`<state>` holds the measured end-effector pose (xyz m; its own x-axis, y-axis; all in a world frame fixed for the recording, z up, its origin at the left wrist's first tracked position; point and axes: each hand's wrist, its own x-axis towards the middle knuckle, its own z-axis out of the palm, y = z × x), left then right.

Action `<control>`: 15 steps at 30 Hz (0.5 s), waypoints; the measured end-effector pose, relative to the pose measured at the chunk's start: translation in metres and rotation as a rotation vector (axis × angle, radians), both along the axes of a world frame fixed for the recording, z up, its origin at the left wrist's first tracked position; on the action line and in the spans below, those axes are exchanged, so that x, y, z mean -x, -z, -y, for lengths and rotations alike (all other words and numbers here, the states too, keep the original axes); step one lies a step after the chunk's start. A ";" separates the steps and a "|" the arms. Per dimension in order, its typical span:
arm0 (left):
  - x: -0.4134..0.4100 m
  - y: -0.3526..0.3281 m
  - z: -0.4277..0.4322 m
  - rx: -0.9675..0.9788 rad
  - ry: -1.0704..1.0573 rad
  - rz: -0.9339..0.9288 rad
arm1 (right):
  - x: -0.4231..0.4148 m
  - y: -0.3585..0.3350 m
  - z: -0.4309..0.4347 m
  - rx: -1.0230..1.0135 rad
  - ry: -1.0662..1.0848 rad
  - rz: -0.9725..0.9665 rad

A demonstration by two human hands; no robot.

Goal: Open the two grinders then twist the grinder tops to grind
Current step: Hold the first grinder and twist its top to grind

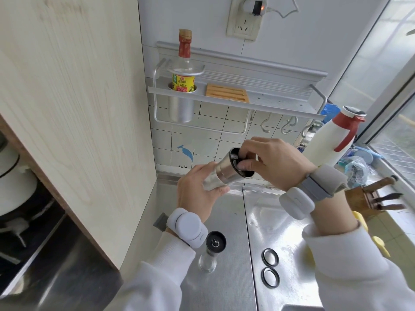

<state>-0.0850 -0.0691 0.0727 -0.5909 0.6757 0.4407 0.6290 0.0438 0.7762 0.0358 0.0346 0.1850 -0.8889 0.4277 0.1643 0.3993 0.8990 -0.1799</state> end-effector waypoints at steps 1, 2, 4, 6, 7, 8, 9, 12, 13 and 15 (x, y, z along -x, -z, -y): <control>-0.001 0.001 -0.001 -0.005 0.009 0.021 | 0.000 -0.001 0.000 0.012 0.000 -0.002; -0.001 0.002 -0.001 -0.010 0.014 0.041 | 0.000 -0.001 0.000 0.025 -0.016 -0.009; -0.001 0.003 -0.003 -0.009 0.016 0.040 | 0.001 0.000 -0.001 0.020 -0.032 -0.014; 0.001 0.004 -0.003 -0.005 0.015 0.023 | 0.001 0.001 -0.001 0.016 0.005 -0.006; 0.001 0.004 -0.003 -0.009 0.016 0.025 | 0.001 0.002 -0.001 0.028 0.012 -0.011; 0.001 0.003 -0.003 -0.015 0.017 0.032 | 0.000 0.003 -0.002 0.041 -0.003 -0.024; 0.001 0.003 -0.003 -0.023 0.015 0.040 | 0.000 0.004 -0.002 0.045 -0.027 -0.038; 0.000 0.003 -0.004 -0.047 0.014 0.065 | -0.001 0.006 -0.004 0.032 0.001 -0.062; 0.000 0.003 -0.004 -0.050 0.015 0.069 | -0.002 0.007 -0.005 0.036 0.012 -0.069; 0.000 0.003 -0.004 -0.050 0.018 0.072 | -0.004 0.009 -0.005 0.044 -0.018 -0.088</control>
